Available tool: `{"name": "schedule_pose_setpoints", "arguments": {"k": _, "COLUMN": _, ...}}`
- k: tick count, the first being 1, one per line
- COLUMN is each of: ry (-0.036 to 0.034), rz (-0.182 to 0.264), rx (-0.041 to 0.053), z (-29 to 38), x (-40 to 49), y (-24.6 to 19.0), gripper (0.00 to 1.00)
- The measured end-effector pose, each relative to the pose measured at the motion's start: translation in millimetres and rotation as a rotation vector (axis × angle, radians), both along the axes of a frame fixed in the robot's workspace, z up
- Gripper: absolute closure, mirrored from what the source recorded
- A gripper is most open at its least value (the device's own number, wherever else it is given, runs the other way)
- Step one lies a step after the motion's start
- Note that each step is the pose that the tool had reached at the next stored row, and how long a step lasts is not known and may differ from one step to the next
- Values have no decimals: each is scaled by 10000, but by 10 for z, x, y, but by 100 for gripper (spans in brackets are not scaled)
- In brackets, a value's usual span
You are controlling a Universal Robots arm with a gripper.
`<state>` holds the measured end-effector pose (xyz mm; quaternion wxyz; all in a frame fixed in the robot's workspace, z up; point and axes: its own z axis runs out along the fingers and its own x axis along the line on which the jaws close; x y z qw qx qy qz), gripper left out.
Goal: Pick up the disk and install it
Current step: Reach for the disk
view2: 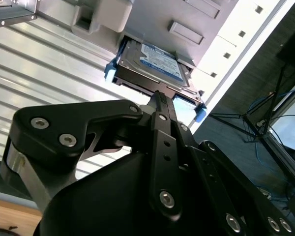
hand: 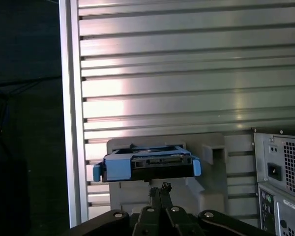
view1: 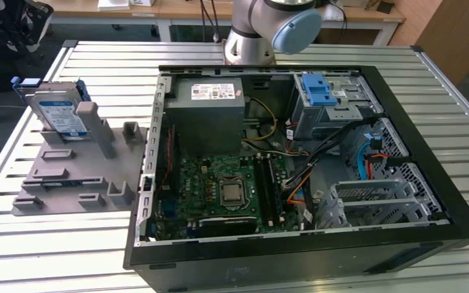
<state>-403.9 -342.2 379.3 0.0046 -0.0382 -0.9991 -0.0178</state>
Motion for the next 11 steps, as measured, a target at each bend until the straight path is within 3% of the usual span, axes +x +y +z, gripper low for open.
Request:
{"name": "schedule_pose_setpoints", "arguments": {"k": 8, "ry": 0, "rz": 1, "rx": 0, "z": -10, "x": -187, "y": 41, "gripper": 89}}
{"name": "schedule_pose_setpoints", "arguments": {"k": 11, "ry": 0, "rz": 1, "rx": 0, "z": -11, "x": -217, "y": 46, "gripper": 89}}
